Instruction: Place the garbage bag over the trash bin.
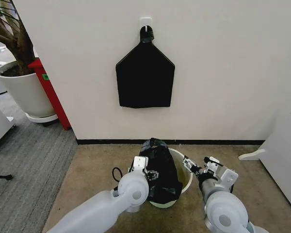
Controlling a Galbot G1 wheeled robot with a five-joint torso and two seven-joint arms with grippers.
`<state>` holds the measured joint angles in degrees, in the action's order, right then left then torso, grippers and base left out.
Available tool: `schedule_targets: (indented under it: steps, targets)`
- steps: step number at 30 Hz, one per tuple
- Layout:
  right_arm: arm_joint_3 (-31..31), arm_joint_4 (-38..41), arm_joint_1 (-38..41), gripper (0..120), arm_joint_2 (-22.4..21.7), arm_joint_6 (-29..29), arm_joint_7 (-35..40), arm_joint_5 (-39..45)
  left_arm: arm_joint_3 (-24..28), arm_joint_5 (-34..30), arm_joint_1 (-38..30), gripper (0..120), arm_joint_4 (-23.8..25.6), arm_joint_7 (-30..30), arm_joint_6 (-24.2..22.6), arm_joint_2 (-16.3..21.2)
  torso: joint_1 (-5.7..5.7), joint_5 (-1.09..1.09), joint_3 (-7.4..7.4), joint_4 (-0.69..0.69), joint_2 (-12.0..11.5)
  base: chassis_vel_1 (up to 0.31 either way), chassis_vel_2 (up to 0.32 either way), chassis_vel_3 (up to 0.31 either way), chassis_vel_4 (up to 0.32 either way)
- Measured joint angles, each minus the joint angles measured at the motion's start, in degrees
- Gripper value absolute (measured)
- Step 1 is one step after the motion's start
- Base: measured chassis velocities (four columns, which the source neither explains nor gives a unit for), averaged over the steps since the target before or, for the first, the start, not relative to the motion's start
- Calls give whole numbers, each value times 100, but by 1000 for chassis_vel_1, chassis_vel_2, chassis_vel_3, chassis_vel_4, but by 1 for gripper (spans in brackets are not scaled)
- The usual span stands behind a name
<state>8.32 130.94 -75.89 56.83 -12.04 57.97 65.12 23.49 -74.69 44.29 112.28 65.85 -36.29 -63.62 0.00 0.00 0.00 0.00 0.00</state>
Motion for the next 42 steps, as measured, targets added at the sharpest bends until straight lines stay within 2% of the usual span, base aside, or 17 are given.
schedule_targets:
  steps: [3, 8, 9, 16, 17, 23, 24, 26, 38, 42]
  targets:
    - [10, -10, -3, 100, -3, 0, 4, 0, -2, 2, 0, 90, -30, -4, 17, -34, 0, 0, 0, 0, 0, 0, 0, 0, 0]
    - [24, -48, -8, 100, -11, -1, 11, -3, -4, 35, 0, 68, -100, -10, 52, -90, 0, 0, 0, 0, 0, 0, 0, 0, 0]
    - [24, -48, -8, 100, -11, -1, 11, -3, -4, 35, 0, 68, -100, -10, 52, -90, 0, 0, 0, 0, 0, 0, 0, 0, 0]
    - [22, -110, -6, 100, -16, -8, 16, -6, -6, 27, 2, 42, -179, 8, 76, -170, 0, 0, 0, 0, 0, 0, 0, 0, 0]
    - [22, -110, -6, 100, -16, -8, 16, -6, -6, 27, 2, 42, -179, 8, 76, -170, 0, 0, 0, 0, 0, 0, 0, 0, 0]
    - [4, -224, 12, 100, 23, -21, 13, -34, -11, 6, 5, 15, -283, 68, 87, -195, 0, 0, 0, 0, 0, 0, 0, 0, 0]
    - [4, -224, 12, 100, 23, -21, 13, -34, -11, 6, 5, 15, -283, 68, 87, -195, 0, 0, 0, 0, 0, 0, 0, 0, 0]
    - [-2, -256, 15, 100, 39, -22, 5, -54, -12, 2, 7, 7, -312, 58, 99, -205, 0, -2, 0, 0, 0, 0, 0, 0, 0]
    - [51, -318, 31, 100, 57, -33, -26, -164, -28, -7, 55, 6, -331, 90, 277, -195, 0, 0, 0, -1, 1, 0, 0, 0, 0]
    - [102, 99, -15, 100, -4, -65, -136, -213, -172, -62, 152, 5, -188, 54, 485, -90, 0, 0, 0, -1, 1, 0, 0, 0, 0]
